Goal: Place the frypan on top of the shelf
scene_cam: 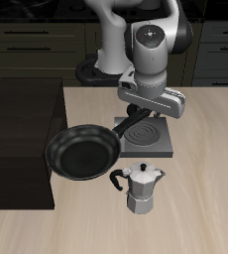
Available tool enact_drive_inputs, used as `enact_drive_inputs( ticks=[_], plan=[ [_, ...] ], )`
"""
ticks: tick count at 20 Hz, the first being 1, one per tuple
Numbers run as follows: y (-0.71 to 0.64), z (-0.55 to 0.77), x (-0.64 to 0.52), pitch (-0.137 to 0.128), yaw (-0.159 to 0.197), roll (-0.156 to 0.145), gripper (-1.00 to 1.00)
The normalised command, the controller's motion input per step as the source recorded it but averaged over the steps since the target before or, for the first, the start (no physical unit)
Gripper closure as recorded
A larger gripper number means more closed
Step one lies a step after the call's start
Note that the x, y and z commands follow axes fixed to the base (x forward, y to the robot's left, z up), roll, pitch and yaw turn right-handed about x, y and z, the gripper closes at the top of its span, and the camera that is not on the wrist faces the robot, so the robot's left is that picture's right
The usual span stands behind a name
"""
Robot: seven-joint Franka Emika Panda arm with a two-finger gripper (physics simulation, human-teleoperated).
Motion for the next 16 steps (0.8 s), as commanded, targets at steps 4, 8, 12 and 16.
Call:
enact_drive_inputs(
  ticks=[4,8,12,16],
  plan=[
    [0.01,0.08,-0.08,-0.021,0.012,-0.015,1.0],
    [0.03,0.12,-0.13,-0.031,0.032,-0.033,1.0],
    [0.08,0.16,-0.14,-0.043,0.027,0.006,1.0],
    [0.05,0.11,-0.11,-0.013,0.017,-0.013,1.0]
  ],
)
